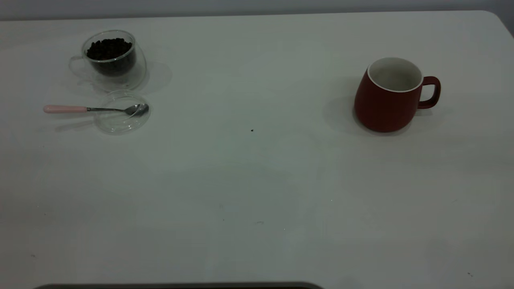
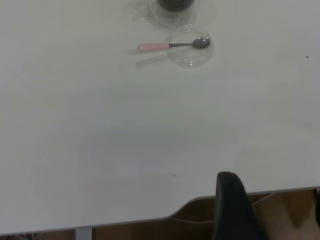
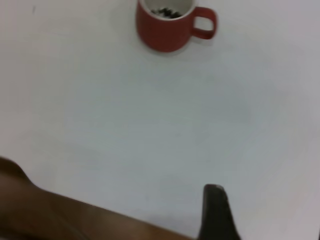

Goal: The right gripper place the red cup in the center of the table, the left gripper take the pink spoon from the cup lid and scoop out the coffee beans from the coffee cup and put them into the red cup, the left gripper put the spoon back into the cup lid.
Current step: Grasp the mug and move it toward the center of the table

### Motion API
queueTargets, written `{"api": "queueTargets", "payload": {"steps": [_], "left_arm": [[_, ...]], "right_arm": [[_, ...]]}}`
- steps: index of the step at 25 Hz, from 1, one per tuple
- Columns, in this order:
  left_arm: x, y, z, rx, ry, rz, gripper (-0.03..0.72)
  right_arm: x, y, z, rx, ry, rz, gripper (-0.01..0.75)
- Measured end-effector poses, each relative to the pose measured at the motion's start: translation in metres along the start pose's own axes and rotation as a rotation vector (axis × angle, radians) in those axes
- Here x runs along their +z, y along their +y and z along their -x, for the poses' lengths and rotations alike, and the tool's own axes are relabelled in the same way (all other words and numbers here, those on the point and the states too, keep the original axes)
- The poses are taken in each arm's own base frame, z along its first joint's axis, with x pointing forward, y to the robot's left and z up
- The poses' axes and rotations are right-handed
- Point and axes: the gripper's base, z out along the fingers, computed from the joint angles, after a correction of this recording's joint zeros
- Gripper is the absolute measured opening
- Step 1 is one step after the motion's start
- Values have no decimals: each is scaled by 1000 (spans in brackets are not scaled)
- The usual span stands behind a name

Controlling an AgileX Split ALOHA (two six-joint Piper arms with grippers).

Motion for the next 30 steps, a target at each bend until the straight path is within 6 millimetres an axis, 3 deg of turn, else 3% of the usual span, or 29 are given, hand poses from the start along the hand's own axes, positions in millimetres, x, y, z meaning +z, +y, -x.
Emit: {"api": "queueTargets", "payload": {"steps": [9, 14, 17, 23, 27, 30], "left_arm": [[0, 0, 0, 0, 0, -1, 452], [0, 0, 0, 0, 0, -1, 452], [0, 0, 0, 0, 0, -1, 452], [0, 0, 0, 0, 0, -1, 452], [0, 0, 0, -4, 0, -1, 452], [0, 0, 0, -4, 0, -1, 452]], "right_arm": [[102, -26, 69, -182, 94, 57, 560], [159, -36, 97, -220, 122, 89, 561], [199, -44, 108, -331, 154, 107, 561], [281, -65, 101, -665, 225, 154, 561], [323, -71, 82, -894, 252, 192, 560], [347, -70, 68, -961, 255, 203, 558]]}}
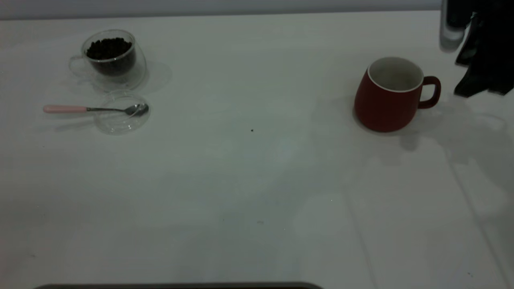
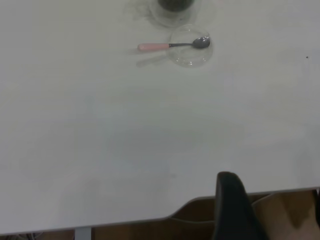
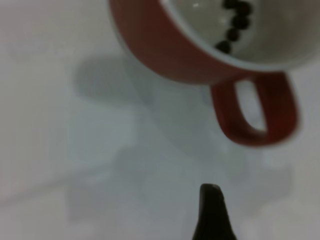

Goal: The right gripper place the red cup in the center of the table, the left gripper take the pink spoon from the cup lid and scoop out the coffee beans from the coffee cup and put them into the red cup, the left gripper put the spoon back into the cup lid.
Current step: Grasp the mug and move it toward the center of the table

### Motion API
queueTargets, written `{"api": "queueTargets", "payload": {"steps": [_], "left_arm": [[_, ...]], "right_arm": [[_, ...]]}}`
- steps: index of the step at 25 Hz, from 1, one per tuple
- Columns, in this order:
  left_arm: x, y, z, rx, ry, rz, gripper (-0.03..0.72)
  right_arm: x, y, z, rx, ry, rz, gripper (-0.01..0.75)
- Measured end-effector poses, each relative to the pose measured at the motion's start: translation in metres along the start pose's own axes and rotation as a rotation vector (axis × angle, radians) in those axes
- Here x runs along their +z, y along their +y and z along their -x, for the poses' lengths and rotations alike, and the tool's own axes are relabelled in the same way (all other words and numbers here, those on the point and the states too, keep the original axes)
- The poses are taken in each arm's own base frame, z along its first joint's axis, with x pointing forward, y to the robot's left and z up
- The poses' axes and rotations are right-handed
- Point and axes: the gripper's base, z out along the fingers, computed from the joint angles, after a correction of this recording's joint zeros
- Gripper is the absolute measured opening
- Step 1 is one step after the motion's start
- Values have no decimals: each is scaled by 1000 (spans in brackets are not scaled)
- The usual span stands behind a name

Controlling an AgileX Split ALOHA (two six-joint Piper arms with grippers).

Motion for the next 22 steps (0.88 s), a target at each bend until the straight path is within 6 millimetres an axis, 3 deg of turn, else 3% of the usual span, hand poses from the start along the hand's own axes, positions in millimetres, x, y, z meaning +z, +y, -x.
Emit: {"api": "queueTargets", "payload": {"steps": [6, 10, 15, 22], "left_arm": [[0, 0, 0, 1, 0, 0, 452], [0, 0, 0, 1, 0, 0, 452], [0, 0, 0, 1, 0, 0, 452], [0, 0, 0, 1, 0, 0, 452]], "right_arm": [[28, 2, 0, 1, -6, -14, 558], [36, 3, 13, 14, -30, -11, 558], [47, 11, 40, -10, -65, 8, 557], [57, 17, 101, -40, -153, -1, 557]]}}
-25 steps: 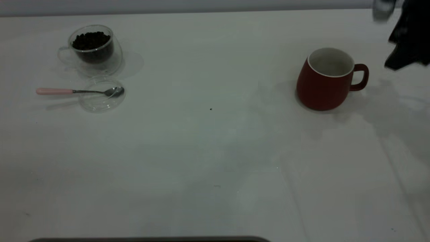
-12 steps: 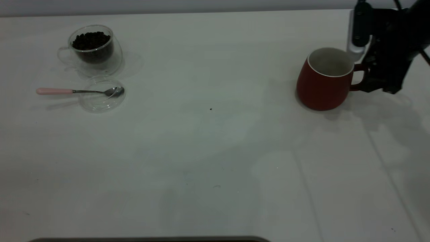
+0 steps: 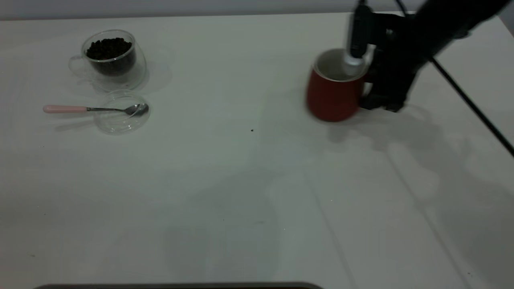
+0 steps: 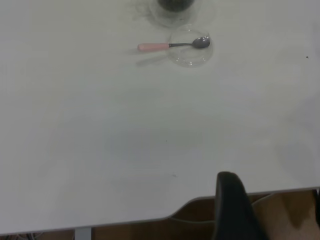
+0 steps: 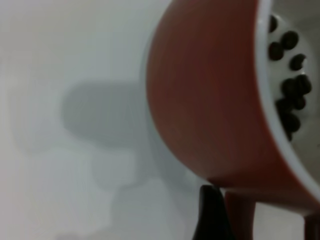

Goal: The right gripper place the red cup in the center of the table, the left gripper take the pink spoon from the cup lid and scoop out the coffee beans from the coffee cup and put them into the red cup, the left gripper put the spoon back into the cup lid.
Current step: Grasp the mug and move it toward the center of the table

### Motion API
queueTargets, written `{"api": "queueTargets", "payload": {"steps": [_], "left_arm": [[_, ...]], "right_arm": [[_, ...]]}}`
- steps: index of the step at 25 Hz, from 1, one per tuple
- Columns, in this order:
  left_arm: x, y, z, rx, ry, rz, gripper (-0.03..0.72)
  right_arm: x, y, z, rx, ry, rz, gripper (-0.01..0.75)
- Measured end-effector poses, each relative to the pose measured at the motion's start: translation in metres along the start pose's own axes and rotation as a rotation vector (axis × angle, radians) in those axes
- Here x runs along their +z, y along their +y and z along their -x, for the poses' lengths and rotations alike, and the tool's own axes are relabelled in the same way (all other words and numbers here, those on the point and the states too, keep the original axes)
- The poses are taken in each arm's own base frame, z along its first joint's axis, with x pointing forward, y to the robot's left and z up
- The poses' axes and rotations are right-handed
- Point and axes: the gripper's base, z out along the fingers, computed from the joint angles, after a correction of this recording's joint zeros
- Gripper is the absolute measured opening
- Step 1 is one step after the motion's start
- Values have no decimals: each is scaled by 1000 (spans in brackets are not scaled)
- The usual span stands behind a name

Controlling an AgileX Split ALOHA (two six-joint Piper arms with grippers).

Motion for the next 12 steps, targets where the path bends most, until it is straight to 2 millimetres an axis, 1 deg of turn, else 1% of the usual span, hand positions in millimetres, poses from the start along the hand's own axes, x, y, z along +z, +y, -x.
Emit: {"api": "queueTargets", "payload": {"steps": [8, 10, 12], "left_arm": [[0, 0, 0, 0, 0, 0, 452], [0, 0, 0, 1, 0, 0, 452], [0, 0, 0, 1, 0, 0, 452]], "right_arm": [[21, 9, 74, -81, -124, 9, 557], [25, 12, 86, -74, -148, 12, 557], [27, 15, 94, -56, -167, 21, 557]]}}
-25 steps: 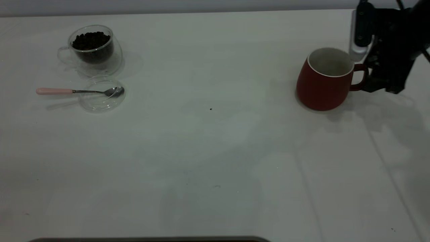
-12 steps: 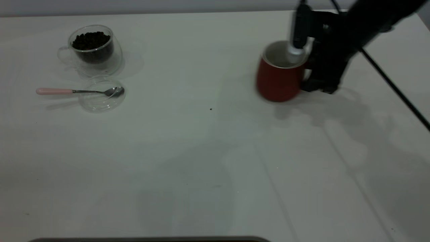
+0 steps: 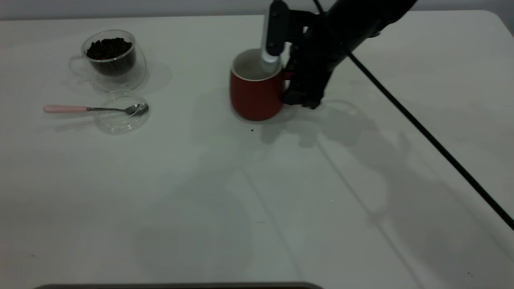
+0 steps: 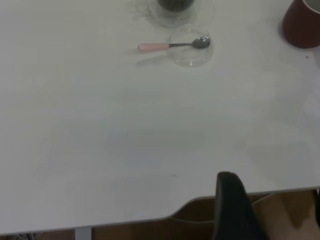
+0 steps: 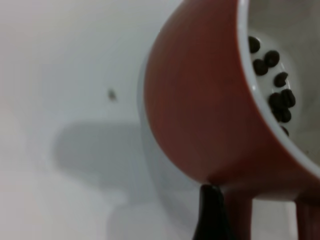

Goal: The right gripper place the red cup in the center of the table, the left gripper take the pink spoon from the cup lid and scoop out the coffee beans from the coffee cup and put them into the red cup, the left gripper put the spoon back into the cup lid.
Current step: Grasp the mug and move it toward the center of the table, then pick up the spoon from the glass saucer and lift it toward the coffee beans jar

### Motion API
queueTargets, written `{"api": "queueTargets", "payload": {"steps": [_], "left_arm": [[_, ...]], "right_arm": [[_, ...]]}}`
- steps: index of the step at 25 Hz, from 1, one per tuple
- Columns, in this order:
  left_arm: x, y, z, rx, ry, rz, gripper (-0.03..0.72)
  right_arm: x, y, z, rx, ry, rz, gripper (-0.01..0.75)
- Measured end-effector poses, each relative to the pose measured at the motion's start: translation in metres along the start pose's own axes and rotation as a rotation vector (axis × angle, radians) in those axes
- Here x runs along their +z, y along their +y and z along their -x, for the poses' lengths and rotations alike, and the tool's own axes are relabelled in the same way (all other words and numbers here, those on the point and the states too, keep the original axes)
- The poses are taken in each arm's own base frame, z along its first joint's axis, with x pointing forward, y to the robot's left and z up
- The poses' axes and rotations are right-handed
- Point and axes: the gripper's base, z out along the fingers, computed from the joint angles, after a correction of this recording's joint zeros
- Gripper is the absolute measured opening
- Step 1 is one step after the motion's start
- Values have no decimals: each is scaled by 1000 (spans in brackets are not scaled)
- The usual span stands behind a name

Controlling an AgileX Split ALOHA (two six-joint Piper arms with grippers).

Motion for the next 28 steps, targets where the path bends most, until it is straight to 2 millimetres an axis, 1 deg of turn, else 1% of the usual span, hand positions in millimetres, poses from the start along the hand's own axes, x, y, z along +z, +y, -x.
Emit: {"api": "queueTargets", "payload": {"steps": [2, 4, 7, 10, 12, 15, 18, 20, 21, 22, 24, 25, 27, 28], "left_arm": [[0, 0, 0, 0, 0, 0, 452], [0, 0, 0, 2, 0, 0, 452], [0, 0, 0, 2, 0, 0, 452], [0, 0, 0, 2, 0, 0, 452], [0, 0, 0, 2, 0, 0, 452], [0, 0, 0, 2, 0, 0, 452], [0, 0, 0, 2, 0, 0, 452], [0, 0, 0, 2, 0, 0, 452], [0, 0, 0, 2, 0, 0, 452], [0, 0, 0, 2, 0, 0, 452], [0, 0, 0, 2, 0, 0, 452], [0, 0, 0, 2, 0, 0, 452], [0, 0, 0, 2, 0, 0, 452], [0, 0, 0, 2, 0, 0, 452]], "right_arm": [[0, 2, 2, 22, -13, 20, 555], [-1, 1, -3, 55, -21, 49, 548], [-14, -9, -13, 133, -45, 97, 523], [-46, -27, -15, 194, -86, 105, 501], [-68, -31, -12, 224, -118, 137, 493], [-99, -22, 3, 314, -178, 290, 492], [-137, -2, 24, 393, -194, 534, 491], [-165, 9, 29, 427, -97, 651, 490], [-176, 14, 29, 452, -13, 669, 490], [-188, 17, 28, 493, 105, 645, 490], [-213, 26, 20, 592, 356, 533, 490], [-224, 30, 17, 637, 444, 472, 490], [-249, 39, 8, 765, 582, 323, 488], [-257, 44, 2, 826, 626, 268, 489]]}}
